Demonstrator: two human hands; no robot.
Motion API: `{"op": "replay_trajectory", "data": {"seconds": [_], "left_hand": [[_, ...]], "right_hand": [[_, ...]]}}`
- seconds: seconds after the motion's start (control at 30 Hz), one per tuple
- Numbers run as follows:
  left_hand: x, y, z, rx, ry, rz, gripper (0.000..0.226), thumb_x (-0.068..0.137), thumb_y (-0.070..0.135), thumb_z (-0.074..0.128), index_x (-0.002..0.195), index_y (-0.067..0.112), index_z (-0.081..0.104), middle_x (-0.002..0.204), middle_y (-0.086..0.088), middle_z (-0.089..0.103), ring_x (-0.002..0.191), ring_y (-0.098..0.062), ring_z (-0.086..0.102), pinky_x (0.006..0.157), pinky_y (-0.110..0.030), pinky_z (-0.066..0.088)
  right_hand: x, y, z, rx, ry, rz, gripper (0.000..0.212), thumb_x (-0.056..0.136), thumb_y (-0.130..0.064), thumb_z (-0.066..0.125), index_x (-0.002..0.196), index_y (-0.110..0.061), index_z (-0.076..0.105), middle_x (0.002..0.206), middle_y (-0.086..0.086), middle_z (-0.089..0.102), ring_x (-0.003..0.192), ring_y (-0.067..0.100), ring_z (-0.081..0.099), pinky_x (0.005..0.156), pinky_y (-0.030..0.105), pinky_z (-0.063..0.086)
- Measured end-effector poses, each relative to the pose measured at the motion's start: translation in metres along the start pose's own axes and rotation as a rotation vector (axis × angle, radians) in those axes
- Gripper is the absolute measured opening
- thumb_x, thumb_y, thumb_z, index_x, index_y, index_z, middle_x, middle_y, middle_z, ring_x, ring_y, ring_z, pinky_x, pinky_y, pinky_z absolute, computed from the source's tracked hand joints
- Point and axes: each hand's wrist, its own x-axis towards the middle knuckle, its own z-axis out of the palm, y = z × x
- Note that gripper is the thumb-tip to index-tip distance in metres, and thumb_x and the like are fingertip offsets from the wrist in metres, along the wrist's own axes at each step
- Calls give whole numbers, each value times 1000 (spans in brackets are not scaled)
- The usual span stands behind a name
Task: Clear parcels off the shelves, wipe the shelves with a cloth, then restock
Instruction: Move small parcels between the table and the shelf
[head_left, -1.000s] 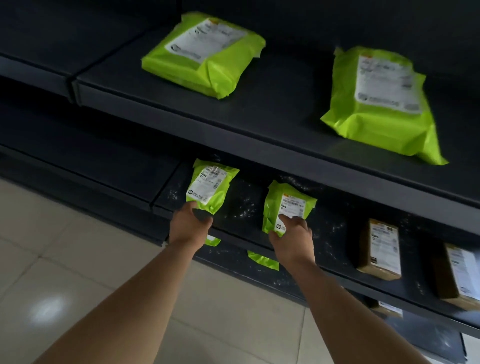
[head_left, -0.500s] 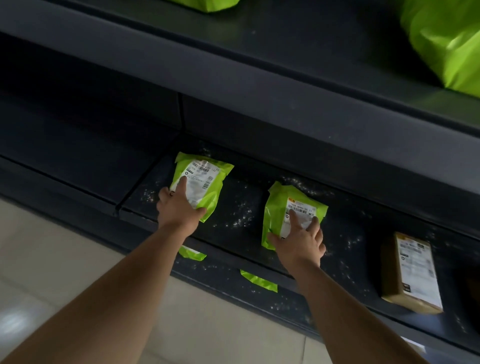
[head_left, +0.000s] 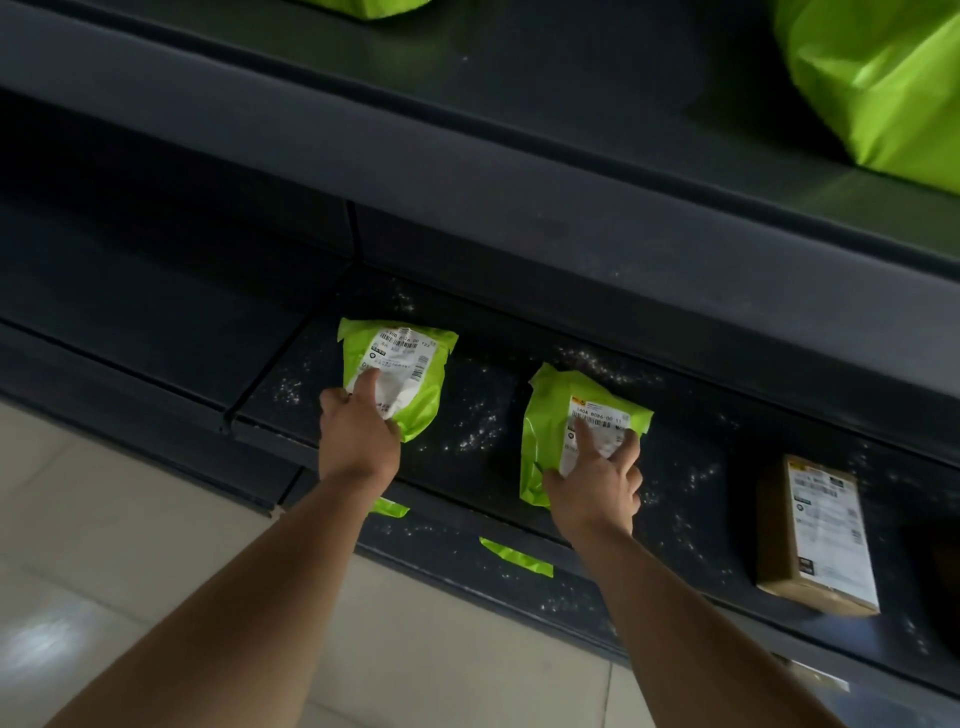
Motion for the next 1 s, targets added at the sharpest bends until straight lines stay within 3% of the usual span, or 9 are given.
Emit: {"op": "replay_trajectory", "data": {"seconds": [0.23, 0.43, 0.57, 0.8, 1.0], "left_hand": [[-50, 10, -24, -3, -18, 46, 51, 87, 0, 51, 133, 21, 47, 126, -12, 35, 78, -28, 56, 73, -37, 53], [-108, 31, -54, 3, -83, 87, 50, 84, -4, 55, 129, 16, 53, 128, -13, 37, 94, -32, 57, 88, -36, 48], [-160, 60, -72, 18, -154, 139, 48, 85, -3, 57, 129, 16, 53, 128, -12, 37, 101, -32, 56, 89, -34, 46], [-233, 121, -85, 40, -266, 250, 45, 87, 0, 59, 128, 16, 53, 127, -9, 37, 93, -26, 58, 85, -29, 46], [-293, 175, -77, 47, -342, 361, 41, 87, 1, 59, 124, 16, 54, 123, -6, 38, 75, -20, 54, 68, -24, 41]], "right_hand": [[-46, 15, -26, 20, -29, 30, 75, 88, -35, 62, 149, -40, 18, 155, 12, -8, 135, 39, 23, 108, 51, 30], [-106, 37, -69, 39, -37, 84, 74, 86, -38, 62, 148, -43, 21, 155, 11, -3, 135, 39, 25, 108, 50, 32], [-152, 57, -108, 67, -41, 146, 71, 88, -38, 61, 148, -42, 22, 156, 10, -3, 136, 38, 24, 109, 51, 31], [-217, 105, -172, 96, 11, 244, 69, 87, -39, 61, 146, -41, 26, 156, 11, 0, 134, 38, 27, 107, 48, 32], [-265, 160, -219, 136, 78, 335, 68, 85, -40, 63, 144, -41, 29, 155, 12, 2, 133, 38, 29, 108, 47, 34]]}}
